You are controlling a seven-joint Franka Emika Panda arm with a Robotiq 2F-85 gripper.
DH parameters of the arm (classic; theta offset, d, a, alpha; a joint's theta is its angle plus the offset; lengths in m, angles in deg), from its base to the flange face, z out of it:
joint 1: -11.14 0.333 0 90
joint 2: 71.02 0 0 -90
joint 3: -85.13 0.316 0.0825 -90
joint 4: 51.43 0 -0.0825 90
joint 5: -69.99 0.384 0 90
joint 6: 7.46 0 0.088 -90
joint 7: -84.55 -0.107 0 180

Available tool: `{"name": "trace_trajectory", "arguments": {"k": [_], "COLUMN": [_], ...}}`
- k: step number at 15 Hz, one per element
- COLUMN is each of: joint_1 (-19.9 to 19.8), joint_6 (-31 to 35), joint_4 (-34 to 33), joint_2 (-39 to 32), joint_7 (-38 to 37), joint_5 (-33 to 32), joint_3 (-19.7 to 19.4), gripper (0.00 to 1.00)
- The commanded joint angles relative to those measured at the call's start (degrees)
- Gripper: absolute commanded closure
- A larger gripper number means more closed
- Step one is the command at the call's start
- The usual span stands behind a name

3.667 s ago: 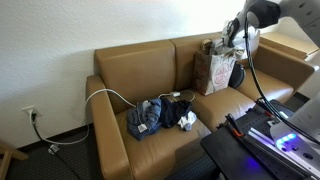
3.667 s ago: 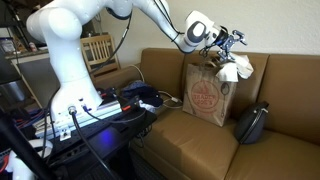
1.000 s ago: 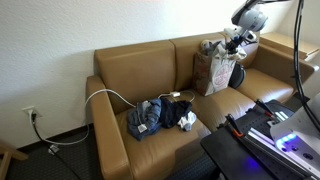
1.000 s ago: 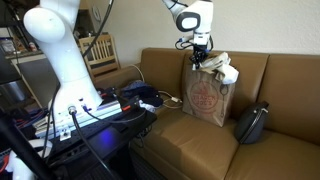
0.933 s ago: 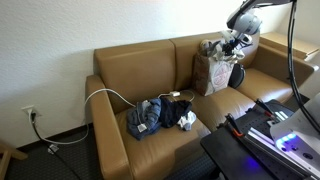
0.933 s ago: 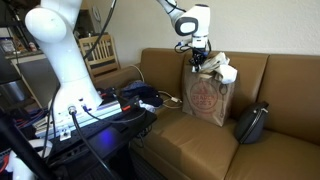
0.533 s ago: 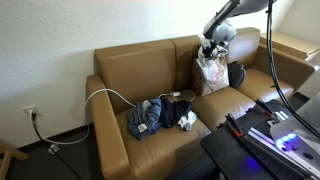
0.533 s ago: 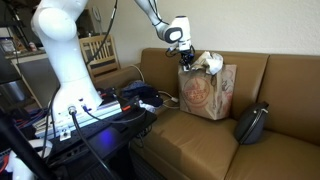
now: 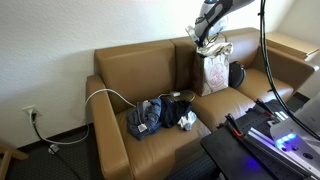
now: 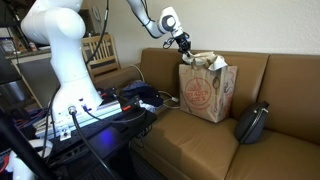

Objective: Place the white fabric and the black fabric in the bag

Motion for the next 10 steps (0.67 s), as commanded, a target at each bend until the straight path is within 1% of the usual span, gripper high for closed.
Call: {"name": "trace_trajectory", "arguments": {"k": [1, 2, 3, 4, 5, 6, 7, 8, 10], "joint_1": [1.0, 0.4, 0.3, -1.3, -1.8, -3.4, -4.9, -7.2, -10.2], "joint_6": [-2.7, -3.8, -4.9, -6.4, -7.2, -7.6, -8.2, -8.3, -8.3], "joint_4": [-8.2, -10.8, -11.9, -13.0, -13.5, -14.2, -13.5, -12.7, -9.7], "joint_2": [-6.0, -7.7, -8.7, -9.0, -9.6, -10.0, -9.6, -9.1, -7.3], "joint_7": [-9.7, -12.3, -15.3, -17.1, -19.9, -21.5, -22.6, -22.4, -22.2], "joint_5": [-3.4, -3.4, -3.5, -2.5, -2.6, -2.3, -2.9, -2.9, -3.9], "joint_3": [-2.1, -1.4, -2.0, -0.7, -1.2, -0.5, -1.1, -0.7, -2.0], "gripper": [0.99, 0.99, 0.99, 0.99, 0.99, 0.99, 0.99, 0.99, 0.99]}}
